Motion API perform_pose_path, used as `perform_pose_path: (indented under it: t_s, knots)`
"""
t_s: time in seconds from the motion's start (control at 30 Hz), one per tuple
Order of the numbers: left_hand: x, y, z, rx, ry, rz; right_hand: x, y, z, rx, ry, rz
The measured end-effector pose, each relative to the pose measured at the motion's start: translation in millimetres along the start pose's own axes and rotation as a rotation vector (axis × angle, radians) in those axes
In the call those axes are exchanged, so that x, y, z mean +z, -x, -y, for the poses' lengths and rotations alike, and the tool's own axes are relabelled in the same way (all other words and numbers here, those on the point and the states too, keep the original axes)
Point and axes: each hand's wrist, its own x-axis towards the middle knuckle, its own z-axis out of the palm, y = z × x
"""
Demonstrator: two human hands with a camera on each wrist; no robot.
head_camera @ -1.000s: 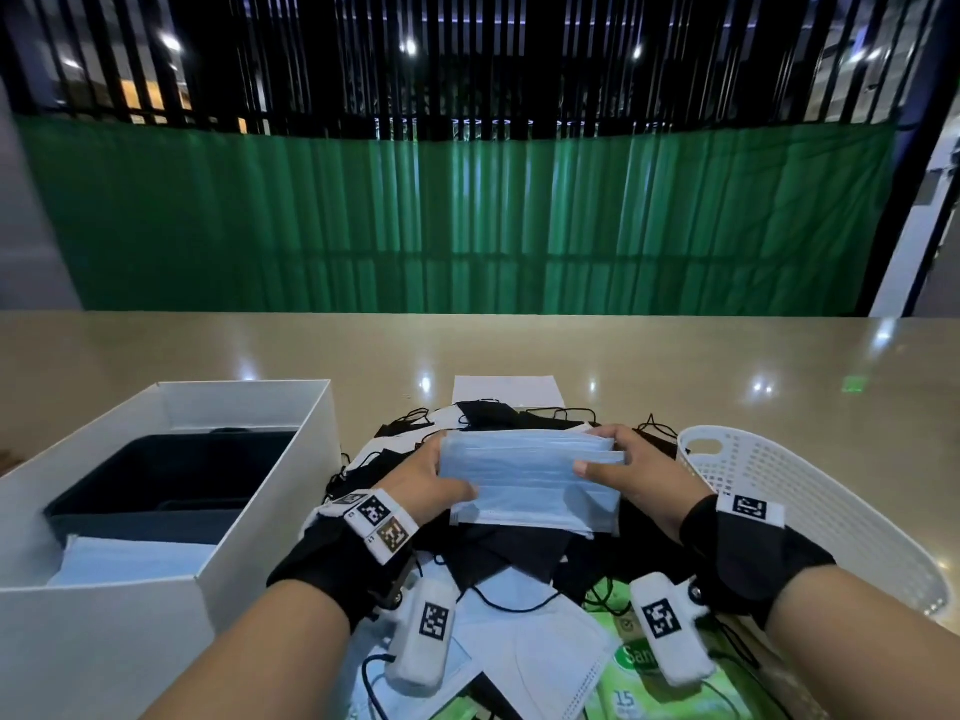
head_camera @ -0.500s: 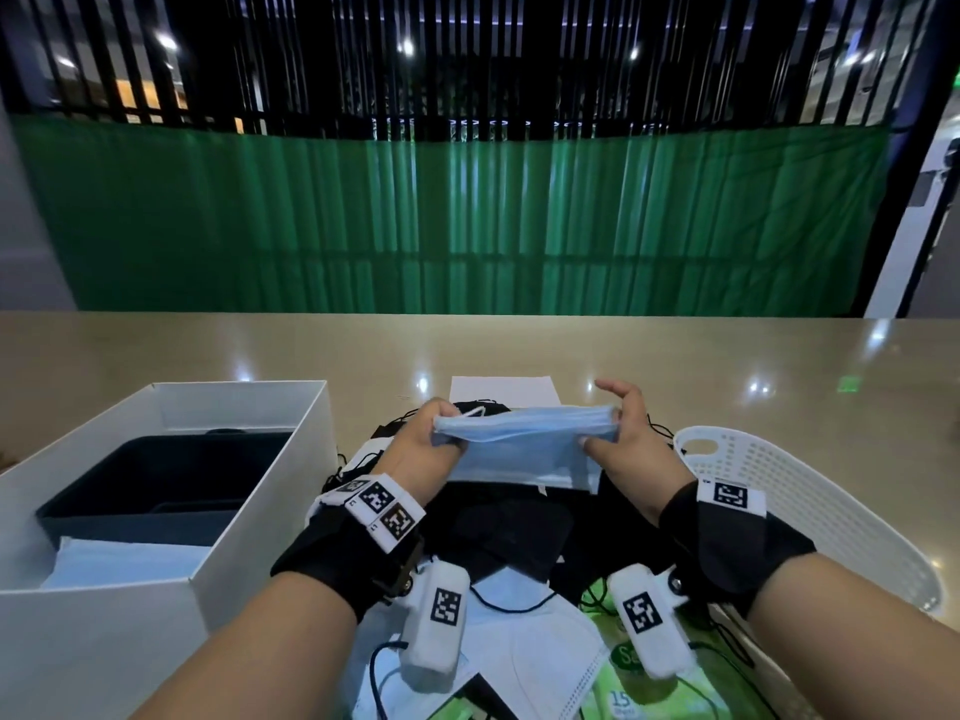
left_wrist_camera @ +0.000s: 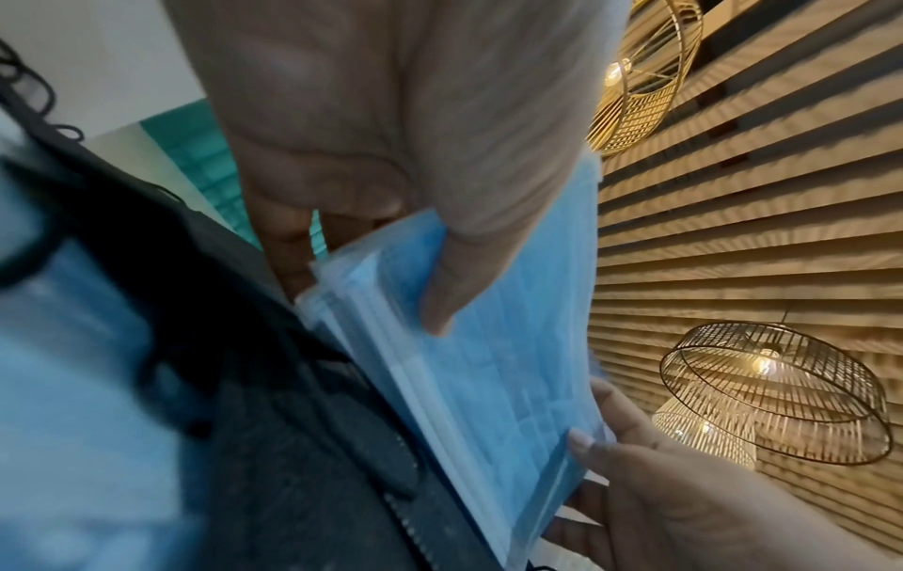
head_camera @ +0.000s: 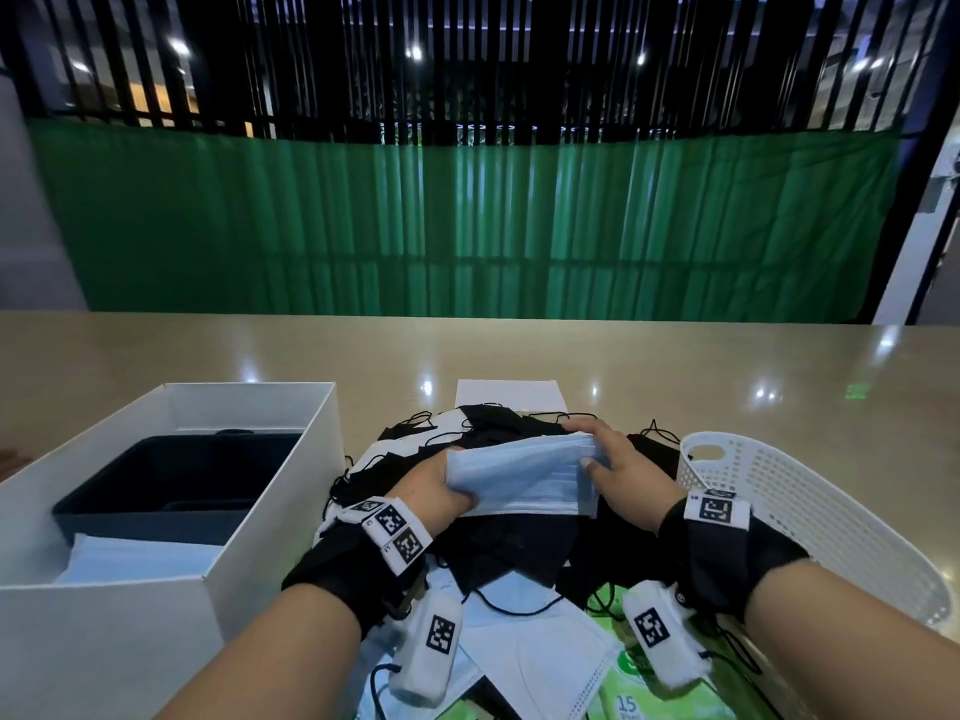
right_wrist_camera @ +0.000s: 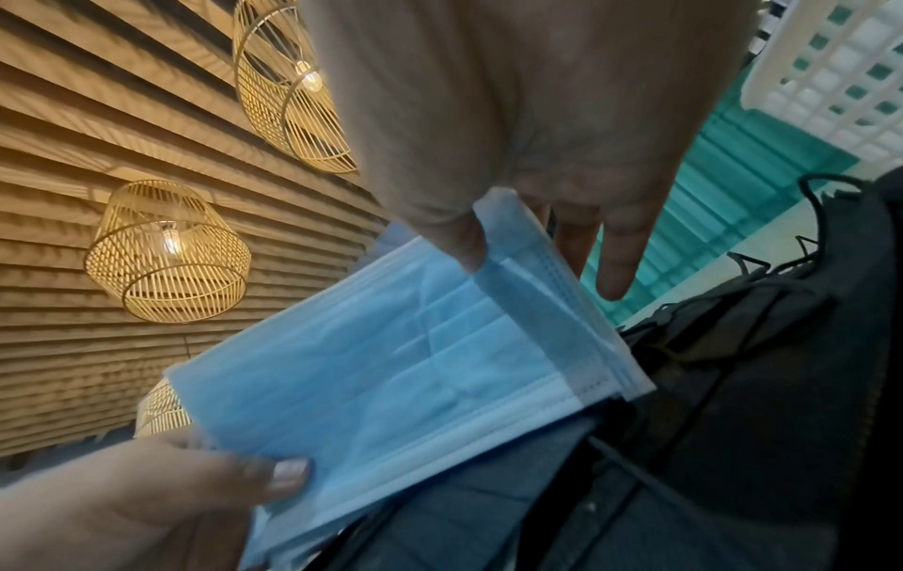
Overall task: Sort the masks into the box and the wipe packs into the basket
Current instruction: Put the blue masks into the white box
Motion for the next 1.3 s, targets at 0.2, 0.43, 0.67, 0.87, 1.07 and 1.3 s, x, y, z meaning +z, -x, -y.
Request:
perform_pose_path:
  t_s: [0.2,0.43,0.67,0.87,1.07,1.3]
  knots:
    - [1,-1,6,-0.098,0.096,0.039,-5,-4,-8,0.195,-0.022,0.017]
    - [0,3,1,-0.084,0.151,0.024,-4,-3,-6,0.155,-0.064,0.005]
    - [-32,9,-50,-0.104,0.478,-0.201,-9,-1,40,0.095,-0.251,-0.066]
    - [-107,34,-69,0.032,0.194,-0.357,3,1,86,-0.048,-0.436,0.045]
    - [-204,70,-56,-0.025,0.044,-0.464,37,-19,124,-0.106,-0.399,0.025]
    - [-269,124,-17,-0.409,0.048,-0.388,89,-18,171,-0.290,-0.040,0.335]
